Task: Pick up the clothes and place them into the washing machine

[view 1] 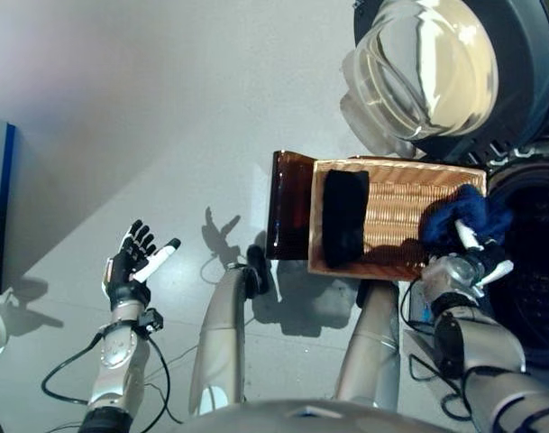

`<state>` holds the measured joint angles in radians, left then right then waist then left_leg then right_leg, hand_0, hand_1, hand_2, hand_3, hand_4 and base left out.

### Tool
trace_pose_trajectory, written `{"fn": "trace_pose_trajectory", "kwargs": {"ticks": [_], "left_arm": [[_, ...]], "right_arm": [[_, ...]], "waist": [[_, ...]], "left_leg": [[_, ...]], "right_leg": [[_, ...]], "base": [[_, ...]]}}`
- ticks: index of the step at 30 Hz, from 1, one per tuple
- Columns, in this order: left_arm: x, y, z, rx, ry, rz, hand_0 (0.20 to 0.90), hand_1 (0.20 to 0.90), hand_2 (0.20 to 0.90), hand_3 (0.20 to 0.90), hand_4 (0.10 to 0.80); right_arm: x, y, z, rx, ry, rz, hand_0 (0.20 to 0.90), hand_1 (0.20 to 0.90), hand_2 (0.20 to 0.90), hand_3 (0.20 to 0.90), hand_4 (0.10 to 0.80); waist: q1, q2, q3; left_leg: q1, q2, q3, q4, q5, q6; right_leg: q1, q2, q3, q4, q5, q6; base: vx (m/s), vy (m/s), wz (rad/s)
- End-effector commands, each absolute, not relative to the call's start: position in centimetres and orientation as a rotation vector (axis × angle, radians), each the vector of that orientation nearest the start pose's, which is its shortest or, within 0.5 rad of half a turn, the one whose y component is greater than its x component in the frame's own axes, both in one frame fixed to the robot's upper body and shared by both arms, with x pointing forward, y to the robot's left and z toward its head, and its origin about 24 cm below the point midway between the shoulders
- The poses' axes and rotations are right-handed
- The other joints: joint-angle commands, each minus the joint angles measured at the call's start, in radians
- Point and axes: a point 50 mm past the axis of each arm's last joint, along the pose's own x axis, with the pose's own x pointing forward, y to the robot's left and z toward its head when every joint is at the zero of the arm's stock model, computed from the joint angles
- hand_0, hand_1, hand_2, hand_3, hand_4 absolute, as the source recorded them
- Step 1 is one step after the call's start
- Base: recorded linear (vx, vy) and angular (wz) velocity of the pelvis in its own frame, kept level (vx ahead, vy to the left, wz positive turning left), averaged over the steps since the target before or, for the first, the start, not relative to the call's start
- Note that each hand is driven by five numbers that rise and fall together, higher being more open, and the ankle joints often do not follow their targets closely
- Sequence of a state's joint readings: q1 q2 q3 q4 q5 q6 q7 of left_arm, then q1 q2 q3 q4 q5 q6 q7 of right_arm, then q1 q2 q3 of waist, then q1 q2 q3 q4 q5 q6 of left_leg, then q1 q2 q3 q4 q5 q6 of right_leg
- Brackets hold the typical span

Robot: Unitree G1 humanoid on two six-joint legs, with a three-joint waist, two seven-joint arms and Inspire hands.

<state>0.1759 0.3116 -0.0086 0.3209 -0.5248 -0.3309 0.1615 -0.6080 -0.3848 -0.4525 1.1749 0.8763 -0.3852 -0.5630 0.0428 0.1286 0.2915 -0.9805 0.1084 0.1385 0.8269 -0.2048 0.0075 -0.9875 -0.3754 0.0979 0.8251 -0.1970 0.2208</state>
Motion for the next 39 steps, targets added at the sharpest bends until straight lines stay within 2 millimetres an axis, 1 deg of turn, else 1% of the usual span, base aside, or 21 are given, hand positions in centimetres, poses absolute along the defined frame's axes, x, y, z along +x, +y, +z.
{"fn": "trace_pose_trajectory", "kwargs": {"ticks": [1, 2, 3, 4, 5, 7, 11, 12, 15, 16, 17, 22, 25, 28, 33, 36, 39], "left_arm": [[18.6, 27.0, -1.2, -0.159, 0.069, 0.451, 0.900, 0.900, 0.900, 0.900, 0.800], [18.6, 26.9, -1.4, -0.172, 0.083, 0.450, 0.900, 0.900, 0.900, 0.900, 0.800], [18.6, 26.9, -1.4, -0.171, 0.083, 0.450, 0.900, 0.900, 0.900, 0.900, 0.800], [18.5, 26.7, -1.8, -0.189, 0.105, 0.451, 0.900, 0.900, 0.900, 0.900, 0.800], [18.5, 26.7, -1.8, -0.188, 0.105, 0.450, 0.900, 0.900, 0.900, 0.900, 0.800], [18.2, 26.5, -2.3, -0.215, 0.135, 0.445, 0.900, 0.900, 0.900, 0.900, 0.800], [18.2, 26.4, -2.5, -0.222, 0.148, 0.435, 0.900, 0.900, 0.900, 0.900, 0.800], [18.2, 26.4, -2.5, -0.215, 0.152, 0.428, 0.900, 0.900, 0.900, 0.900, 0.800], [18.1, 26.5, -2.4, -0.202, 0.148, 0.416, 0.900, 0.900, 0.900, 0.900, 0.800], [18.2, 26.4, -2.4, -0.204, 0.148, 0.415, 0.900, 0.900, 0.900, 0.900, 0.800], [18.0, 26.6, -2.3, -0.192, 0.144, 0.417, 0.900, 0.900, 0.900, 0.900, 0.800], [17.8, 27.0, -2.2, -0.169, 0.137, 0.415, 0.900, 0.900, 0.900, 0.900, 0.800], [17.7, 27.1, -2.2, -0.154, 0.139, 0.410, 0.900, 0.900, 0.900, 0.900, 0.800], [17.6, 27.1, -2.3, -0.148, 0.149, 0.405, 0.900, 0.900, 0.900, 0.900, 0.800], [17.3, 27.2, -2.3, -0.143, 0.152, 0.399, 0.900, 0.900, 0.900, 0.900, 0.800], [17.4, 27.4, -2.1, -0.141, 0.142, 0.401, 0.900, 0.900, 0.900, 0.900, 0.800], [17.4, 27.5, -1.9, -0.141, 0.131, 0.404, 0.900, 0.900, 0.900, 0.900, 0.800]], "right_arm": [[26.4, -35.9, 1.9, 1.057, -0.200, -1.418, 0.200, 0.200, 0.200, 0.200, 0.300], [26.3, -35.7, 1.7, 1.151, -0.253, -1.425, 0.200, 0.200, 0.200, 0.200, 0.300], [26.3, -35.7, 1.7, 1.152, -0.254, -1.424, 0.200, 0.200, 0.200, 0.200, 0.300], [26.3, -35.7, 2.1, 1.274, -0.349, -1.449, 0.200, 0.200, 0.200, 0.200, 0.300], [26.2, -35.7, 2.0, 1.278, -0.352, -1.449, 0.200, 0.200, 0.200, 0.200, 0.300], [26.1, -35.9, 2.5, 1.421, -0.478, -1.495, 0.200, 0.200, 0.200, 0.200, 0.300], [26.2, -36.6, 3.5, 1.458, -0.522, -1.523, 0.200, 0.200, 0.200, 0.200, 0.300], [26.1, -37.3, 4.3, 1.487, -0.567, -1.547, 0.200, 0.200, 0.200, 0.200, 0.300], [25.9, -39.0, 6.2, 1.441, -0.611, -1.544, 0.200, 0.200, 0.200, 0.200, 0.300], [25.9, -39.1, 6.3, 1.438, -0.609, -1.545, 0.200, 0.200, 0.200, 0.200, 0.300], [25.5, -40.5, 8.0, 1.410, -0.669, -1.544, 0.200, 0.200, 0.200, 0.200, 0.300], [23.9, -43.1, 10.9, 1.330, -0.753, -1.586, 0.200, 0.200, 0.200, 0.200, 0.300], [22.4, -44.9, 12.9, 1.298, -0.809, -1.651, 0.200, 0.200, 0.200, 0.200, 0.300], [20.8, -46.3, 14.2, 1.279, -0.844, -1.723, 0.200, 0.200, 0.200, 0.200, 0.300], [18.8, -47.8, 15.7, 1.242, -0.885, -1.796, 0.200, 0.200, 0.200, 0.200, 0.300], [18.1, -48.4, 16.8, 1.201, -0.913, -1.800, 0.200, 0.200, 0.200, 0.200, 0.300], [17.6, -48.7, 17.1, 1.151, -0.911, -1.806, 0.200, 0.200, 0.200, 0.200, 0.300]], "waist": [[-0.010, 0.012, -0.049], [-0.012, 0.012, -0.049], [-0.012, 0.011, -0.049], [-0.014, 0.013, -0.053], [-0.013, 0.012, -0.053], [-0.017, 0.014, -0.061], [-0.015, 0.015, -0.067], [-0.014, 0.017, -0.071], [-0.009, 0.020, -0.076], [-0.009, 0.022, -0.076], [-0.007, 0.024, -0.078], [-0.004, 0.029, -0.085], [-0.002, 0.036, -0.090], [-0.003, 0.046, -0.095], [-0.005, 0.058, -0.104], [-0.005, 0.062, -0.110], [-0.005, 0.063, -0.114]], "left_leg": [[0.076, 0.011, -0.032, -0.024, -0.047, -0.082], [0.079, 0.009, -0.033, -0.026, -0.047, -0.082], [0.080, 0.009, -0.033, -0.027, -0.047, -0.082], [0.081, 0.009, -0.035, -0.028, -0.047, -0.083], [0.082, 0.009, -0.035, -0.028, -0.047, -0.083], [0.086, 0.007, -0.036, -0.032, -0.047, -0.084], [0.088, 0.006, -0.037, -0.034, -0.047, -0.085], [0.088, 0.006, -0.038, -0.035, -0.047, -0.085], [0.089, 0.005, -0.036, -0.038, -0.047, -0.085], [0.089, 0.005, -0.036, -0.039, -0.047, -0.084], [0.091, 0.004, -0.037, -0.043, -0.044, -0.086], [0.099, 0.006, -0.041, -0.051, -0.039, -0.088], [0.101, 0.007, -0.045, -0.056, -0.036, -0.092], [0.101, 0.006, -0.047, -0.053, -0.036, -0.095], [0.098, 0.008, -0.049, -0.043, -0.042, -0.096], [0.096, 0.009, -0.046, -0.042, -0.044, -0.094], [0.093, 0.009, -0.047, -0.039, -0.046, -0.093]], "right_leg": [[-0.001, 0.007, 0.033, -0.162, 0.177, -0.052], [0.001, 0.008, 0.033, -0.163, 0.177, -0.052], [0.002, 0.008, 0.033, -0.164, 0.177, -0.052], [0.005, 0.008, 0.035, -0.163, 0.177, -0.052], [0.005, 0.008, 0.035, -0.163, 0.177, -0.052], [0.012, 0.007, 0.035, -0.165, 0.175, -0.052], [0.014, 0.006, 0.035, -0.168, 0.173, -0.051], [0.014, 0.006, 0.037, -0.167, 0.172, -0.051], [0.015, 0.004, 0.036, -0.168, 0.171, -0.050], [0.015, 0.004, 0.037, -0.168, 0.171, -0.049], [0.015, 0.003, 0.038, -0.169, 0.171, -0.047], [0.018, 0.003, 0.037, -0.166, 0.165, -0.046], [0.019, 0.003, 0.038, -0.160, 0.157, -0.045], [0.017, 0.003, 0.042, -0.150, 0.150, -0.045], [0.011, 0.001, 0.049, -0.140, 0.143, -0.043], [0.004, -0.002, 0.050, -0.139, 0.147, -0.040], [0.000, -0.006, 0.048, -0.138, 0.149, -0.038]], "base": [[0.012, 0.008, -0.04], [0.012, 0.008, -0.04], [0.000, 0.000, 0.00], [0.000, 0.000, 0.00], [0.018, 0.011, -0.04], [0.010, 0.005, -0.02], [0.000, 0.000, 0.00], [0.000, 0.000, 0.00], [0.000, 0.000, 0.00], [0.000, 0.000, 0.00], [0.000, 0.000, 0.00], [0.000, 0.000, 0.00], [0.000, 0.000, 0.00], [0.003, -0.003, 0.01], [0.000, 0.000, 0.00], [0.000, 0.000, 0.00], [0.000, 0.000, 0.00]]}}
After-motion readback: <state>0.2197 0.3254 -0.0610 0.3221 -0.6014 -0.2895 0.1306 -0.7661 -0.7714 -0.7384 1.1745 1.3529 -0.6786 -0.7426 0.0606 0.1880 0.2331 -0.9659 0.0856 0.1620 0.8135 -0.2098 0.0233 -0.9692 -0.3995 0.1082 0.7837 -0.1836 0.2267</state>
